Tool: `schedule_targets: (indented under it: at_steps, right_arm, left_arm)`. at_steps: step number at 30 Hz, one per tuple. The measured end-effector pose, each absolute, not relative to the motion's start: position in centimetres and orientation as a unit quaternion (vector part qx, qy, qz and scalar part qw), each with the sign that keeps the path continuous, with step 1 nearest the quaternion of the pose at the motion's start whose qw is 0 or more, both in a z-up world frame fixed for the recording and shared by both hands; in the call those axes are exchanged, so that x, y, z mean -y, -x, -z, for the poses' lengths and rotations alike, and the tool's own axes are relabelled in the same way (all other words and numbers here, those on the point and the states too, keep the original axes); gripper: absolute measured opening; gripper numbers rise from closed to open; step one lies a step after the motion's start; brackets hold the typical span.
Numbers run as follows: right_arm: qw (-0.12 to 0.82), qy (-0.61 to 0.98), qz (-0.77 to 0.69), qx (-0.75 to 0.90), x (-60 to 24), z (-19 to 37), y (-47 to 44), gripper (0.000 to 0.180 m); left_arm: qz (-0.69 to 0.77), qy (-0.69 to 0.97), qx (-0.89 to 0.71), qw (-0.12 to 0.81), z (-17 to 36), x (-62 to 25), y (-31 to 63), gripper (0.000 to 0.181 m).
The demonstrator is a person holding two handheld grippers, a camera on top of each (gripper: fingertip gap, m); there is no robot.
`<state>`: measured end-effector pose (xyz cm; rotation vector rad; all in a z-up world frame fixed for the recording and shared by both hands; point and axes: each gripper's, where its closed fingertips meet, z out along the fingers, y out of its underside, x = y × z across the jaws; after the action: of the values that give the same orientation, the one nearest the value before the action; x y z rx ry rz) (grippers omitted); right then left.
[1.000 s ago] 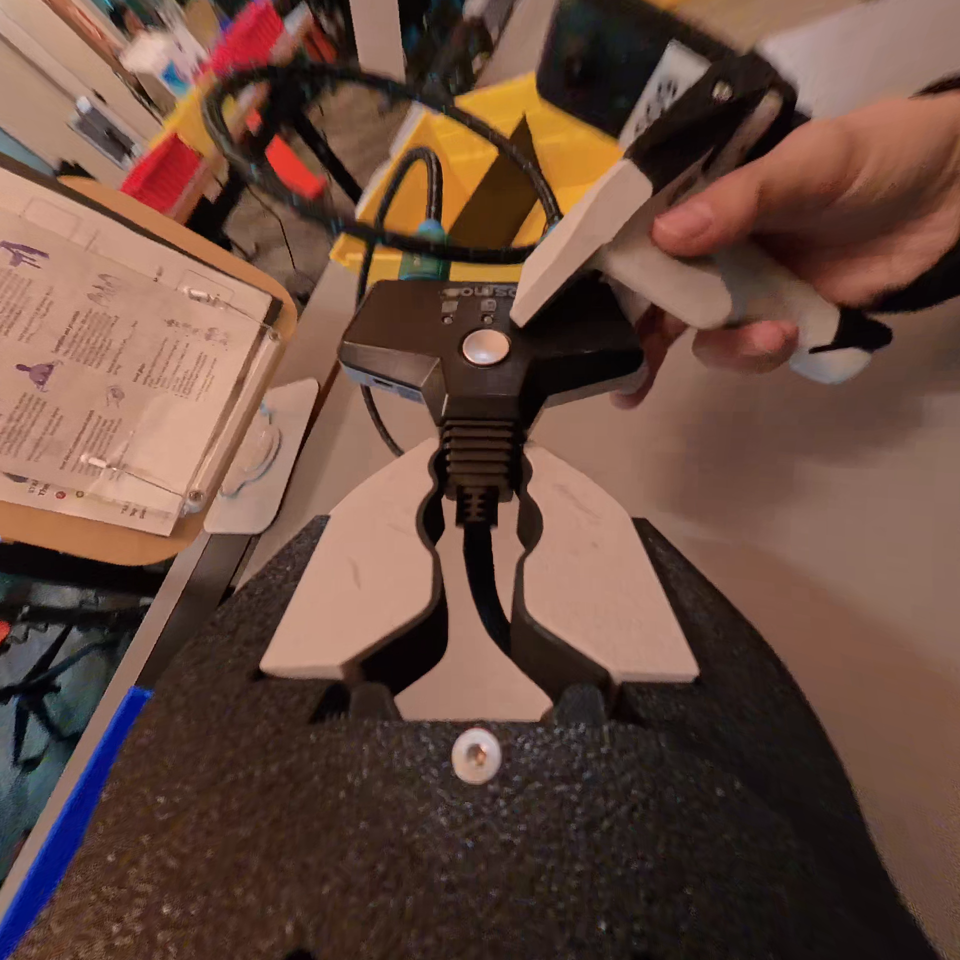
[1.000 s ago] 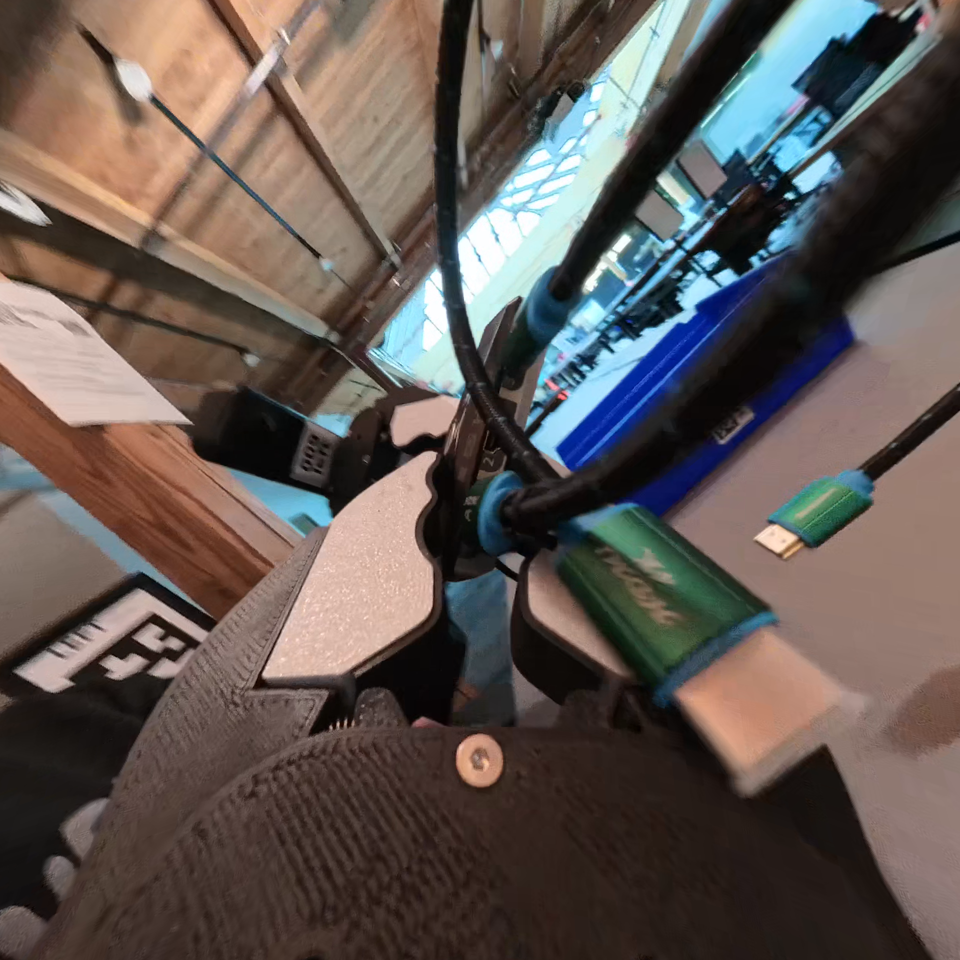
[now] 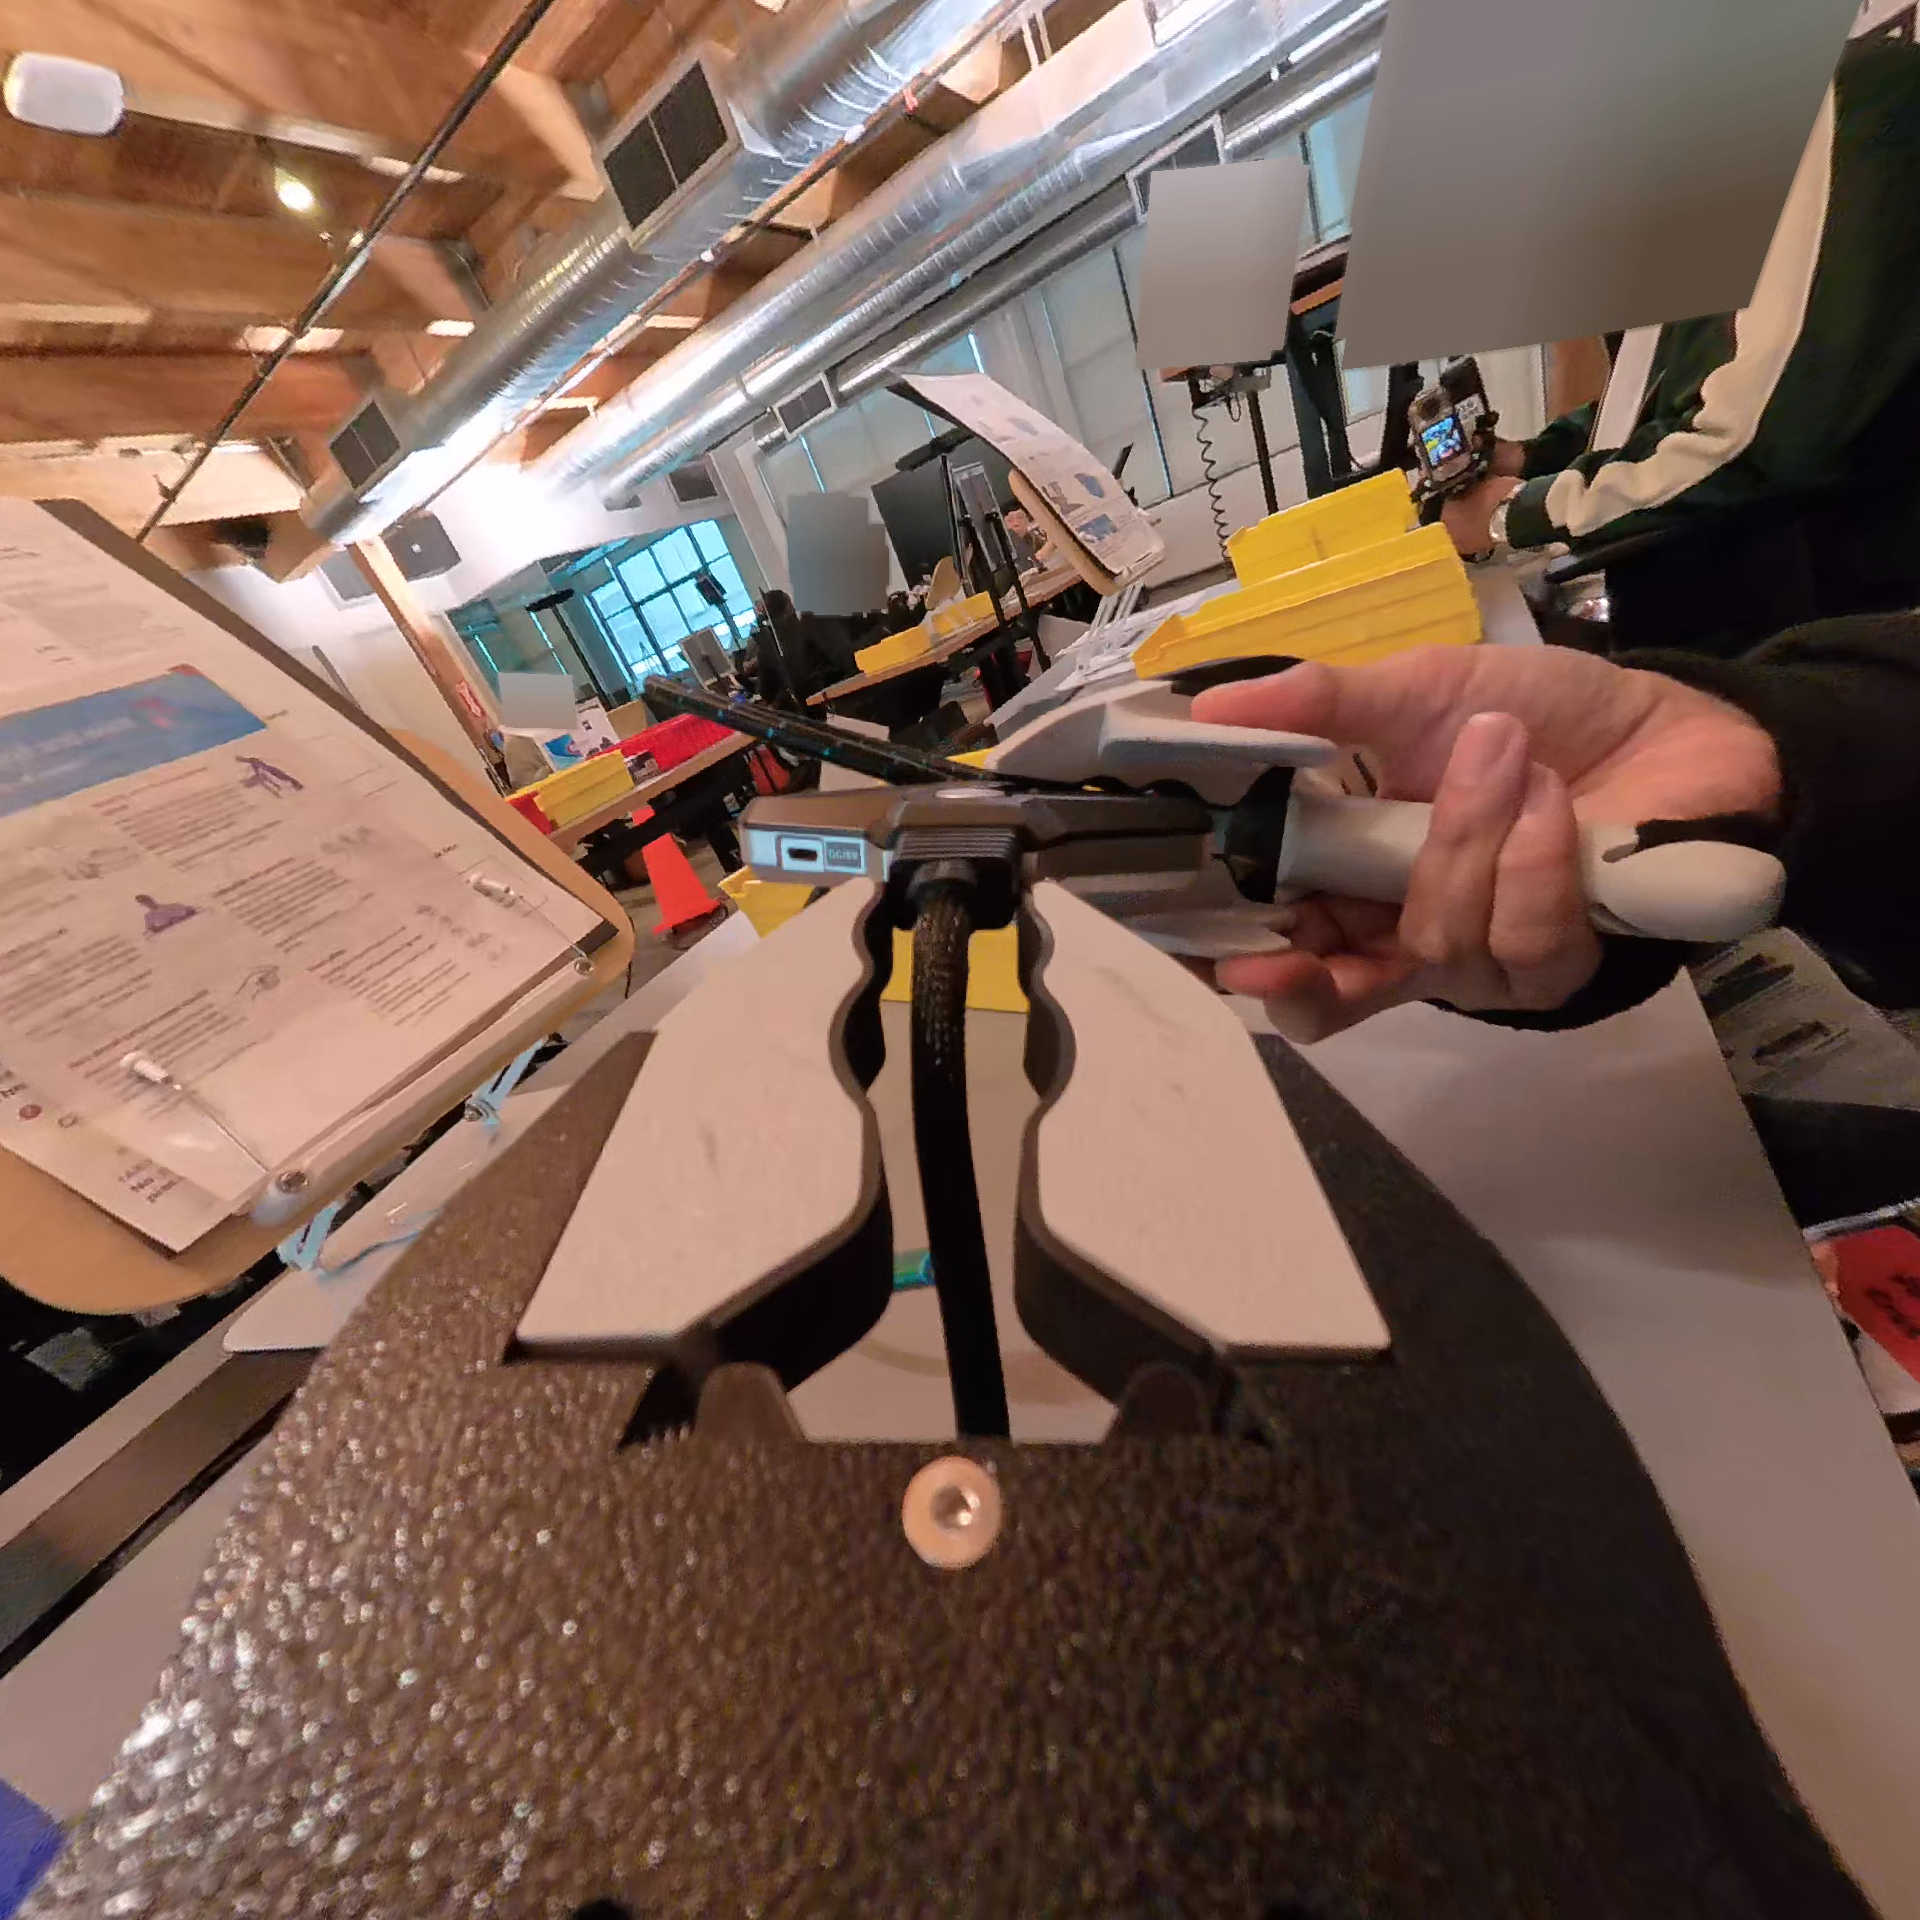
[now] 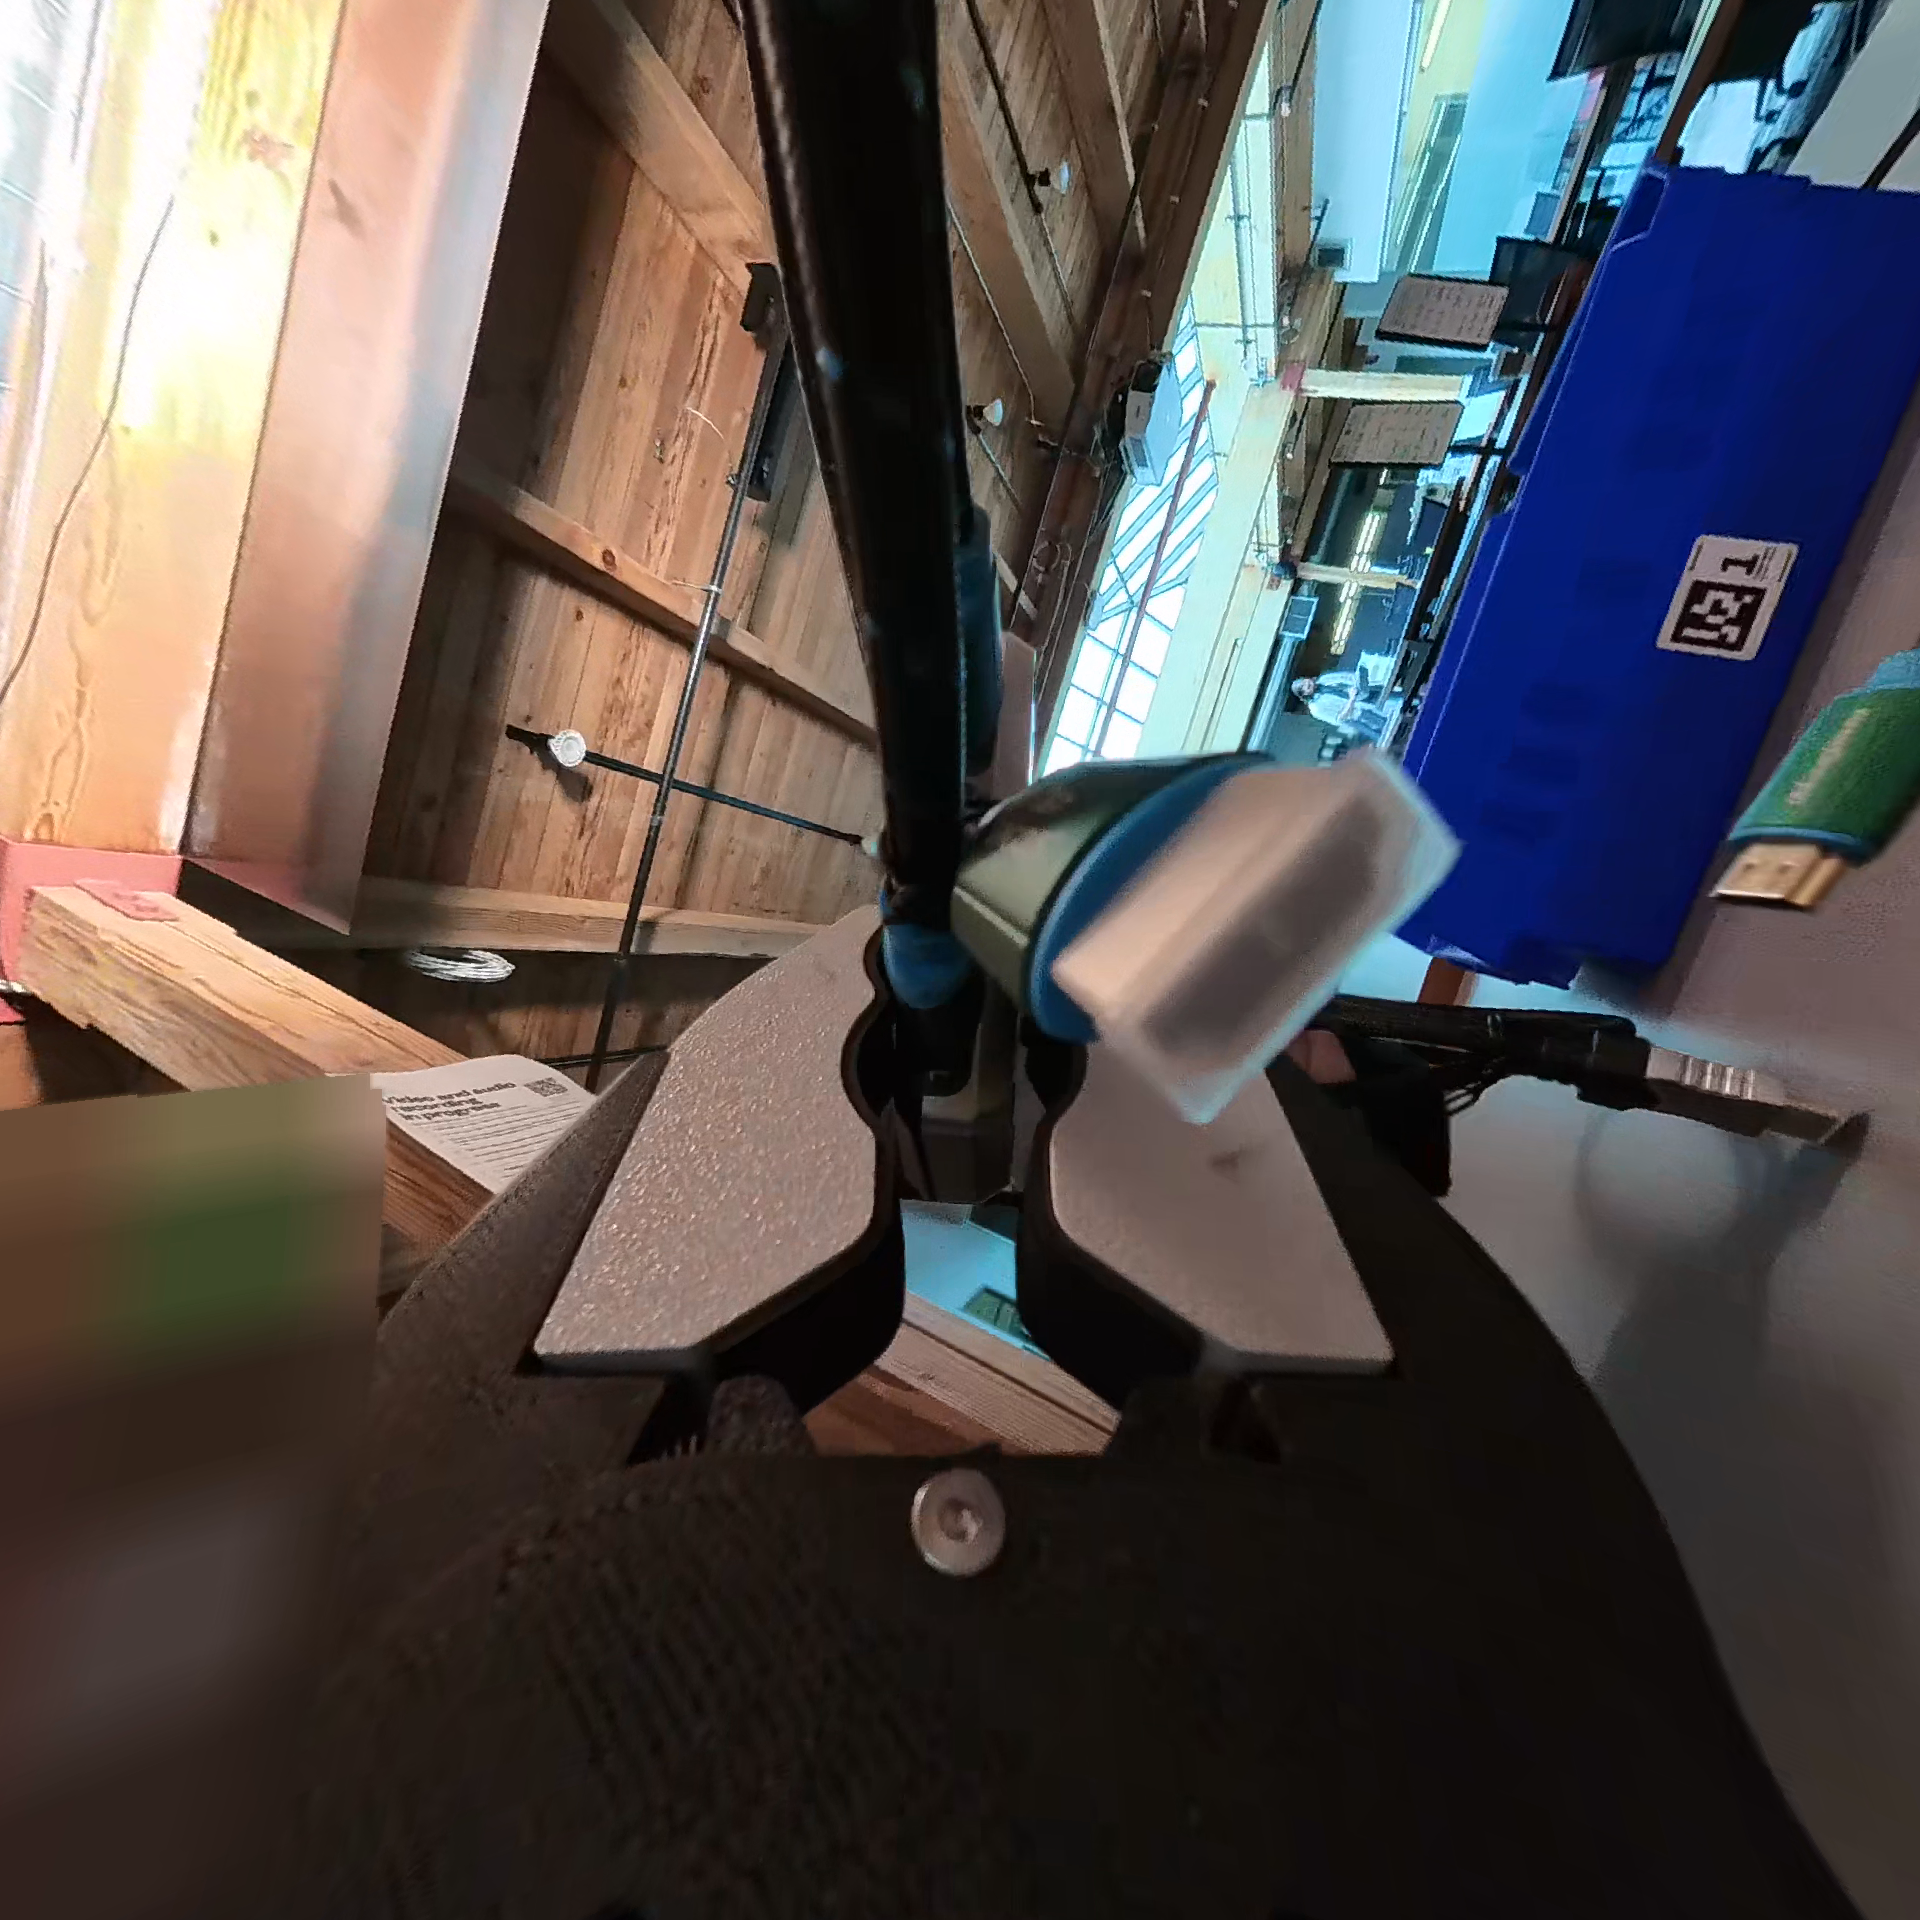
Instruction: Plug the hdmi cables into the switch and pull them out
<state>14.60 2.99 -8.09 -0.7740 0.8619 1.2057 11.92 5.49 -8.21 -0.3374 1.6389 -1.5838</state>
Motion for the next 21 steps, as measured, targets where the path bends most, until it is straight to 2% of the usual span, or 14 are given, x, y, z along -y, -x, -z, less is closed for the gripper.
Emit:
schedule_targets:
  at_steps: [3, 8, 21]
  right_arm:
    - [0.681, 0.375, -0.509, -0.370, -3.0, 8.2, -14.4, 0.021]
    - [0.693, 0.397, -0.482, -0.360, -3.4, 8.4, -14.2, 0.019]
    - [0.679, 0.459, -0.478, -0.317, -3.6, 8.3, -12.9, 0.021]
  left_arm:
    - [0.621, 0.146, -0.643, 0.424, 8.2, -5.6, -12.1, 0.023]
    - [0.631, 0.159, -0.643, 0.404, 8.1, -6.1, -12.3, 0.024]
    - [0.656, 0.109, -0.634, 0.394, 7.9, -6.5, -11.0, 0.025]
